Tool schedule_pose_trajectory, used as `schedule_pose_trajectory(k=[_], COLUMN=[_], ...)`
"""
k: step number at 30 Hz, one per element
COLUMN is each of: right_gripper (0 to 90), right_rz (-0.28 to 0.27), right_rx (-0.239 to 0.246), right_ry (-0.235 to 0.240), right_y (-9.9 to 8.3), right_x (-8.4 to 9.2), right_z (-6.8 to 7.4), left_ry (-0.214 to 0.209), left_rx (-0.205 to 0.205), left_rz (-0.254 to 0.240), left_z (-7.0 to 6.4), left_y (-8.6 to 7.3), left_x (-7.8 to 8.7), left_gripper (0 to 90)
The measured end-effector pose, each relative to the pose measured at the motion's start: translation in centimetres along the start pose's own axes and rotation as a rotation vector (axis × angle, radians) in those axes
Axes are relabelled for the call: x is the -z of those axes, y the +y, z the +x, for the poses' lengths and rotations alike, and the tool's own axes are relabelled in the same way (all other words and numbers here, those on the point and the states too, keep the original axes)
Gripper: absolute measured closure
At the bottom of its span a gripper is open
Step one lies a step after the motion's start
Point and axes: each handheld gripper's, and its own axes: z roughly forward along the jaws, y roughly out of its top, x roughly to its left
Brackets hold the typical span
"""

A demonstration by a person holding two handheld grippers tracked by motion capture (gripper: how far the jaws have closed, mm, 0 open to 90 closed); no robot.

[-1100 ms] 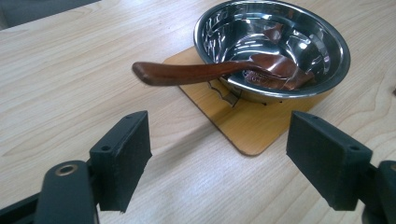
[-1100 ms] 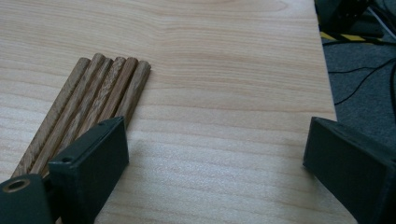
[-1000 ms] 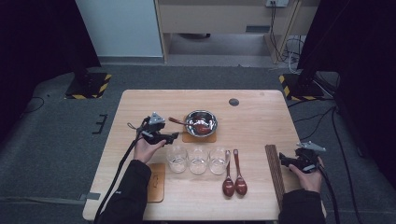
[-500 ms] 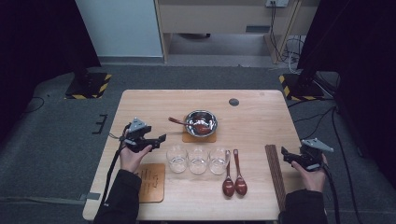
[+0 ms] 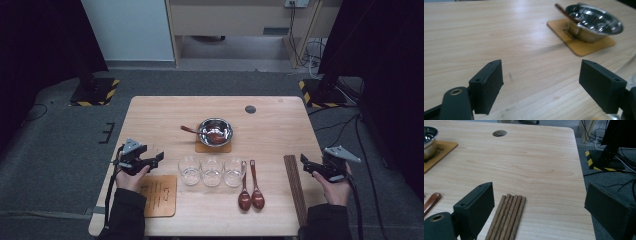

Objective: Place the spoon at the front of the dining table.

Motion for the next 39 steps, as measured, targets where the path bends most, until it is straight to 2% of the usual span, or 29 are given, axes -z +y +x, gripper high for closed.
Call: schedule_pose_trajectory(k=[2, 6, 12, 15, 19, 26, 32, 39], right_gripper=[8.8, 8.1, 7.7, 7.7, 8.6, 8.5, 12.7, 18.1], right_rz=[-0.004, -0.01, -0.009, -0.003, 0.004, 0.011, 0.022, 0.059], right_rx=[0.005, 0.015, 0.016, 0.01, 0.012, 0.013, 0.039, 0.055], right_ry=[0.003, 0.015, 0.038, 0.052, 0.059, 0.065, 0.122, 0.165], right_y=[0.2, 0.5, 0.9, 1.0, 1.2, 1.6, 1.9, 1.6], right_x=[0.2, 0.5, 0.7, 0.8, 0.9, 1.3, 1.7, 1.2], right_z=[0.2, 0.7, 1.4, 1.7, 2.0, 2.5, 3.8, 4.8], left_ry=[0.033, 0.075, 0.157, 0.167, 0.18, 0.191, 0.218, 0.225], left_rx=[-0.007, 0.011, 0.031, 0.041, 0.027, 0.036, 0.008, 0.02], left_rz=[0.016, 0.036, 0.1, 0.131, 0.173, 0.187, 0.213, 0.22], left_z=[0.4, 1.5, 3.1, 3.5, 3.5, 3.6, 3.3, 3.4], left_y=[-0.5, -1.7, -3.3, -3.7, -4.1, -4.1, -4.0, -4.0], left_x=[0.1, 0.5, 0.5, 0.2, -0.4, -0.4, -0.8, -0.8], left_gripper=[18.5, 17.5, 16.6, 16.1, 15.2, 13.6, 9.6, 5.2])
